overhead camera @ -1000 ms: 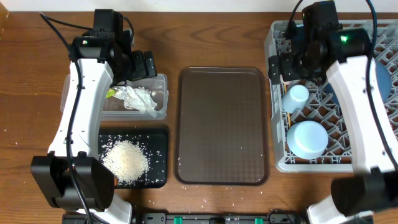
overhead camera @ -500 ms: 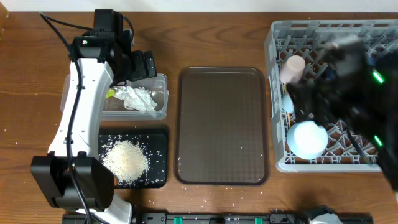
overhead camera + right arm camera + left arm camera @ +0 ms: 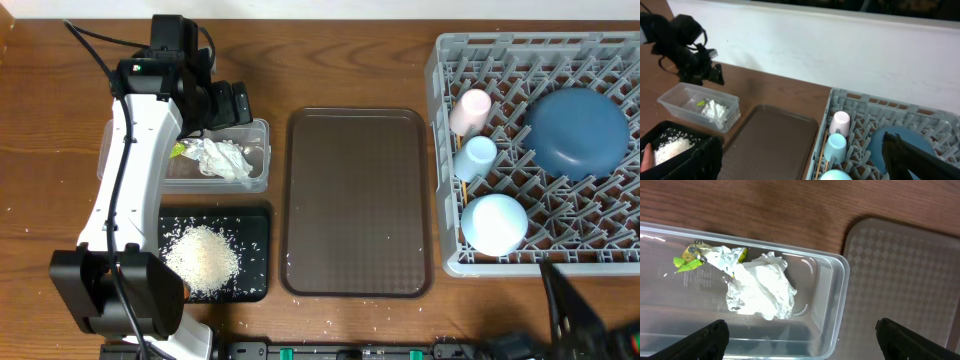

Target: Sort waste into correct bins and load items into the dishwasher rack

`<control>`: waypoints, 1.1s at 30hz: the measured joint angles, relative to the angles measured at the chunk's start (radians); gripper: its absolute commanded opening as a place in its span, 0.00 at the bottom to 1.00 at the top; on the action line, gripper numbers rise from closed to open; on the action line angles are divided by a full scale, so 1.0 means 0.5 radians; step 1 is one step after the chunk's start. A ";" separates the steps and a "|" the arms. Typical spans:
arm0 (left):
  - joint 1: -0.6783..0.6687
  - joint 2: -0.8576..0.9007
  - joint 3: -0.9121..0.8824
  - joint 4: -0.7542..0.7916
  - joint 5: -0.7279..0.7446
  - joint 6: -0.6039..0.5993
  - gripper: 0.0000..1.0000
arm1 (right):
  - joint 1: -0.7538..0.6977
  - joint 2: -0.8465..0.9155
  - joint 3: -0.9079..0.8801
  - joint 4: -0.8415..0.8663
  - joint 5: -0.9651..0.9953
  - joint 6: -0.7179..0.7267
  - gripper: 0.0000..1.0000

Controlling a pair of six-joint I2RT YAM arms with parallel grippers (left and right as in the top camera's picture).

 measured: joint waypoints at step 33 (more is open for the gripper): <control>0.000 0.000 0.000 0.000 0.001 0.000 0.96 | -0.293 -1.277 -2.646 2.298 0.008 0.104 0.99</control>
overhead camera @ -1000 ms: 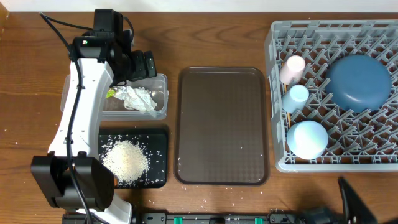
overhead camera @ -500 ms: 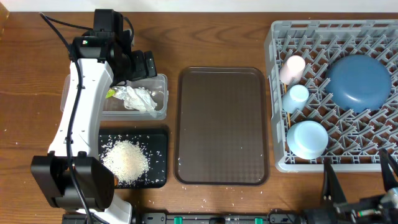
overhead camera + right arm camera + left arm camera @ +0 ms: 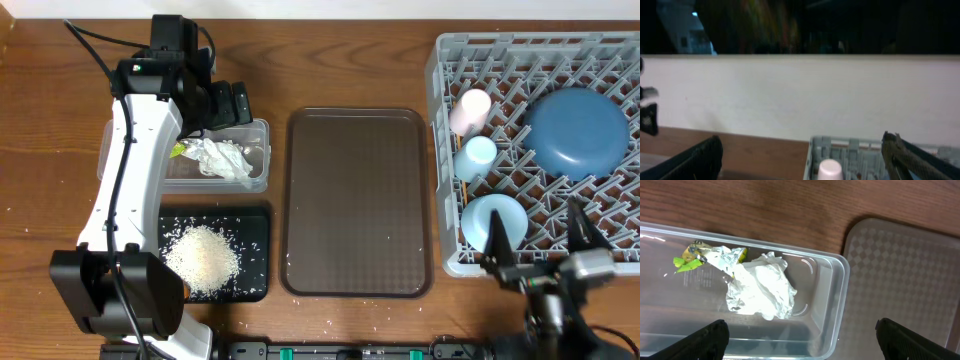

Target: Sort waste into correct bins and load items into the dishwasher rack

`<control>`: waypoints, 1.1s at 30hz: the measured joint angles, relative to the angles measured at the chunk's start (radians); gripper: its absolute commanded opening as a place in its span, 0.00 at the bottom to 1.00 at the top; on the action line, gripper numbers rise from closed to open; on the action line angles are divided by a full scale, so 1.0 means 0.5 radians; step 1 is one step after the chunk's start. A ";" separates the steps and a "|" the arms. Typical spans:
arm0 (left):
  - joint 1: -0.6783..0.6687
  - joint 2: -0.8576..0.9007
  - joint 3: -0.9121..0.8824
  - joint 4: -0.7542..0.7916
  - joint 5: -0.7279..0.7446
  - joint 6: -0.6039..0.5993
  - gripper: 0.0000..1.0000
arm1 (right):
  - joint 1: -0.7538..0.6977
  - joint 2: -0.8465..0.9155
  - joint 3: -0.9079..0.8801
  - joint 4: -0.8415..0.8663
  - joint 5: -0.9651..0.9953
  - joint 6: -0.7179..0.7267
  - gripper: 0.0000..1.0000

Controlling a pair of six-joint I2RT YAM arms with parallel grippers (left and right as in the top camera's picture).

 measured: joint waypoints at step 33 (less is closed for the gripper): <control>0.000 0.000 0.000 -0.001 0.000 0.000 0.96 | -0.044 -0.005 -0.820 0.392 0.017 0.102 0.99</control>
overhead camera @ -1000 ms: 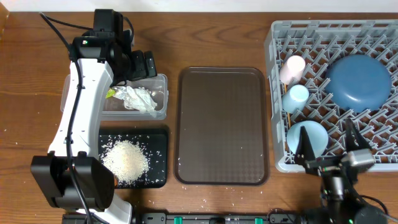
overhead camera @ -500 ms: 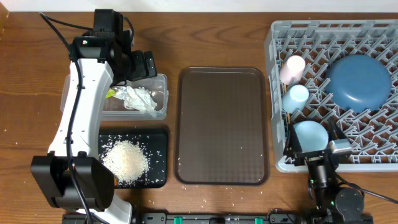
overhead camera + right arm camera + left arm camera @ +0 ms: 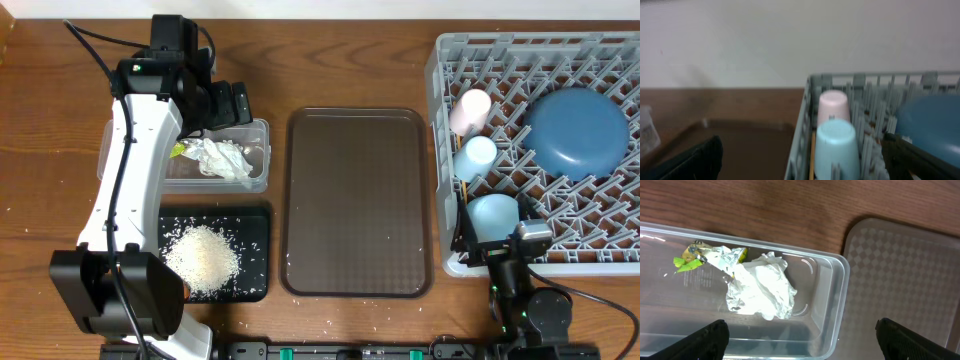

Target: Sort waste into correct bins and load items into the dishwasher rack

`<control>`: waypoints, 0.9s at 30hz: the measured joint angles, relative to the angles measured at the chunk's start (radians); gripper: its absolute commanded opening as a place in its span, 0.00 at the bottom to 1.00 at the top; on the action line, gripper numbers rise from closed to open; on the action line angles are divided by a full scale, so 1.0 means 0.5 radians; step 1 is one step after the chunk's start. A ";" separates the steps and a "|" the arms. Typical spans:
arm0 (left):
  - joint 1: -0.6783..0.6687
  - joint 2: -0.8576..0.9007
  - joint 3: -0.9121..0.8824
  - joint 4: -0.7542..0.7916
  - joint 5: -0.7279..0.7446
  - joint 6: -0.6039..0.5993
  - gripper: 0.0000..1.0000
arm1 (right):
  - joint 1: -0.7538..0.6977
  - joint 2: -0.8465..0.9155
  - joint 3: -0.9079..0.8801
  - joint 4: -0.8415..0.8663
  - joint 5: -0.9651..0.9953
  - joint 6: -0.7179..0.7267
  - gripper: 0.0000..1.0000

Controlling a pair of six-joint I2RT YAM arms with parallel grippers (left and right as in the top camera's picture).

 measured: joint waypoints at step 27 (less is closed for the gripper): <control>0.000 0.000 0.000 0.001 0.000 0.001 0.96 | 0.000 0.000 -0.008 -0.184 0.002 -0.168 0.99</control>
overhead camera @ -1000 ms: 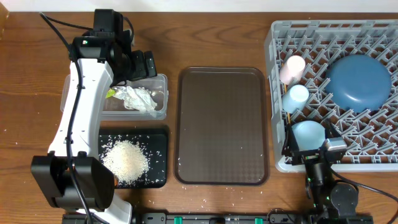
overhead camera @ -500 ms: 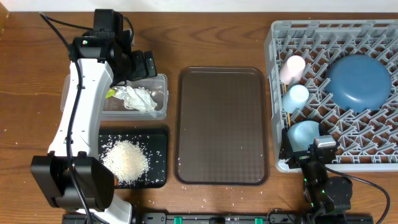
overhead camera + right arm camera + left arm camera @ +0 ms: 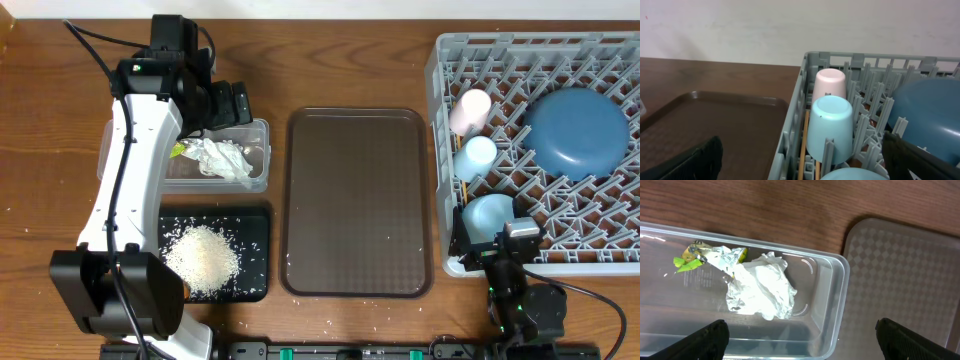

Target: Sort waste into correct bins and load items into the dishwasher rack

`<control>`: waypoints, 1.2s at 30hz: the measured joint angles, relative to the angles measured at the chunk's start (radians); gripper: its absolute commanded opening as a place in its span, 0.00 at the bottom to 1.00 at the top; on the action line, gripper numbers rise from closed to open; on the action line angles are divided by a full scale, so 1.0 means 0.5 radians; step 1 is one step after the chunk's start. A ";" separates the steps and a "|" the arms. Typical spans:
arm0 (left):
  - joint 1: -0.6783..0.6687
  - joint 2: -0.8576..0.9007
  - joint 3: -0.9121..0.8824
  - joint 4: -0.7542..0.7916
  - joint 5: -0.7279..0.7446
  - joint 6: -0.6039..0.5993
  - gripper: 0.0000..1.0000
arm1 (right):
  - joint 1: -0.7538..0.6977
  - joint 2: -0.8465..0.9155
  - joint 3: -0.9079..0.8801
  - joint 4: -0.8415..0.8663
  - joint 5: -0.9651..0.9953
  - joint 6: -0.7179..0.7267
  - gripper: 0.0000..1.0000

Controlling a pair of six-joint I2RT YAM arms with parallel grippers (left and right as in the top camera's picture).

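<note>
My left gripper [image 3: 802, 345] hangs open over the right end of a clear bin [image 3: 837, 305]. The bin holds a crumpled white napkin [image 3: 760, 287] and a green-and-white wrapper [image 3: 710, 255]. My right gripper [image 3: 802, 165] is open and holds nothing, low at the front left corner of the grey dishwasher rack [image 3: 792, 127]. In the rack stand a pink cup [image 3: 829, 84], a light blue cup [image 3: 830, 130], a dark blue bowl [image 3: 925, 120] and a light blue bowl [image 3: 495, 215]. Wooden chopsticks [image 3: 803, 145] lie beside the cups.
A bare brown serving tray [image 3: 358, 200] lies between the bin and the rack. A black tray with a heap of rice [image 3: 205, 258] sits in front of the clear bin, with loose grains around it. My right arm [image 3: 518, 290] is folded at the table's front edge.
The right wrist view has shifted a little and sharpened, with the cups now larger and lower in it. The left arm and the bin's contents are unchanged.
At first my right arm was at the front right corner, its camera looking across the whole table. Then its open fingers stood over the rack's front edge. After that it was folded at the rack's front left corner, where it remains. My left gripper stayed open over the bin.
</note>
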 measured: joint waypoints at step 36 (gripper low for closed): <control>-0.143 -0.828 -0.009 0.000 0.001 -0.001 0.96 | 0.000 -0.001 0.000 0.000 0.002 -0.001 0.99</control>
